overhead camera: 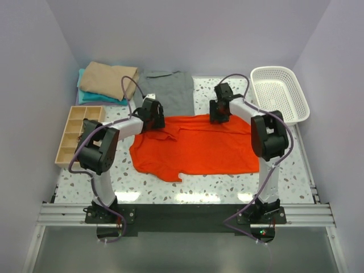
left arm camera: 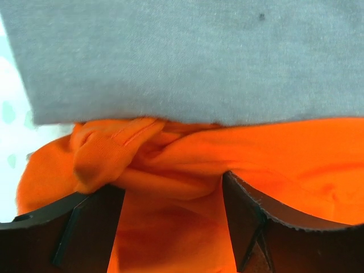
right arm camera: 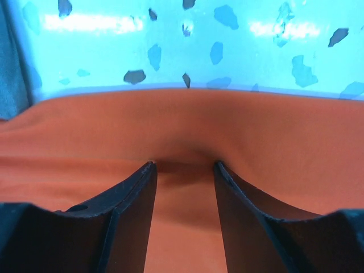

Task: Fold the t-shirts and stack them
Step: Fold the tshirt

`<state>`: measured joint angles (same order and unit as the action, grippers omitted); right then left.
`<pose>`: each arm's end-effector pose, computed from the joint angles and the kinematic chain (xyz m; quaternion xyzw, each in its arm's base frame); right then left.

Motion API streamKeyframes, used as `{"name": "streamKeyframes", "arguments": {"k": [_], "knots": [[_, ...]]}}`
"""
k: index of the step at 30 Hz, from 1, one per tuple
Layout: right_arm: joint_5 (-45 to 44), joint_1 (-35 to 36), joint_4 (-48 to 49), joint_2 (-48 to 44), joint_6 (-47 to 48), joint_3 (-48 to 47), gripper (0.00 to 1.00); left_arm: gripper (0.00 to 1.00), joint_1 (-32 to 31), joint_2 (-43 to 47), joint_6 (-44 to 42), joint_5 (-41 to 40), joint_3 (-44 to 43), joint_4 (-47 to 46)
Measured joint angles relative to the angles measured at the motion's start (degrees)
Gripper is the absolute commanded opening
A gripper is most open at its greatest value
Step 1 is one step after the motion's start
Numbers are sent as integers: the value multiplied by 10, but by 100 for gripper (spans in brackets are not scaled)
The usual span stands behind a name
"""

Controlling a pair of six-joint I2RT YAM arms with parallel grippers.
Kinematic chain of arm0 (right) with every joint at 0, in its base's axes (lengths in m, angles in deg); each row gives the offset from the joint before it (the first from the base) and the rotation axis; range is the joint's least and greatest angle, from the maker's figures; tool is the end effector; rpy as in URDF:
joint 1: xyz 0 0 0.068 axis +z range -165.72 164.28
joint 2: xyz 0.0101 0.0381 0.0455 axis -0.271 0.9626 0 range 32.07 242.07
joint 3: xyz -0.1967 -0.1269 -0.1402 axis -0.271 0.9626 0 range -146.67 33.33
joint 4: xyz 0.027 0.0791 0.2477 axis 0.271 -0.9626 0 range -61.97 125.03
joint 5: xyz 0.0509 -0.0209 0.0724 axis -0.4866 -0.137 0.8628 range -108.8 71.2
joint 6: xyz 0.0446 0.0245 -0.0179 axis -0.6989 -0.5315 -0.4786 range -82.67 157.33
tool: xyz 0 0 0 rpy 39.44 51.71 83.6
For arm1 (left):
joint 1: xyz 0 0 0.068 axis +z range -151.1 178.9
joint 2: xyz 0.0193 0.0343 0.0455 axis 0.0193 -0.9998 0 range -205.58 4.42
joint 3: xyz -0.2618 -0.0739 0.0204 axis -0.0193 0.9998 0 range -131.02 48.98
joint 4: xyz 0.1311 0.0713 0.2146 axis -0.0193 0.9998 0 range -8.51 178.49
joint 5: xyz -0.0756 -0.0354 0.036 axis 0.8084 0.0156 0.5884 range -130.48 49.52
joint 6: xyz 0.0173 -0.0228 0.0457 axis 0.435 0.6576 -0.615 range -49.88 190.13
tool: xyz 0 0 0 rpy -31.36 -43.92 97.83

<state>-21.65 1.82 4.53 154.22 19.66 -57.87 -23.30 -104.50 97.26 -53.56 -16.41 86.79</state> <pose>0.4333 0.1351 0.1663 0.0072 0.9688 0.0516 0.2422 0.3696 -0.1423 0.1561 -0.0801 0.9275 -0.0489 0.3619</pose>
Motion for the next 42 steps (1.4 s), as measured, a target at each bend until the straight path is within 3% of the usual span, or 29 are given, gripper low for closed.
{"name": "streamKeyframes", "arguments": {"k": [3, 6, 12, 18, 26, 35, 42], "knots": [[11, 0, 32, -33, 11, 49, 52, 77, 0, 35, -12, 2, 28, -6], [27, 0, 35, -95, 19, 109, 53, 87, -2, 115, -17, -2, 61, -6], [83, 26, 38, -273, 24, 187, 51, 84, -8, 302, -8, -17, 94, -23], [134, 153, 71, -356, -1, 287, 50, 80, -24, 424, 29, -30, 229, -6], [158, 251, 92, -396, -85, 436, 50, 78, -57, 555, 99, -38, 372, 71], [158, 359, 164, -403, -144, 447, 51, 76, -78, 617, 155, -42, 411, 116], [154, 392, 200, -344, -164, 447, 49, 76, -78, 642, 158, -60, 411, 142]]}}
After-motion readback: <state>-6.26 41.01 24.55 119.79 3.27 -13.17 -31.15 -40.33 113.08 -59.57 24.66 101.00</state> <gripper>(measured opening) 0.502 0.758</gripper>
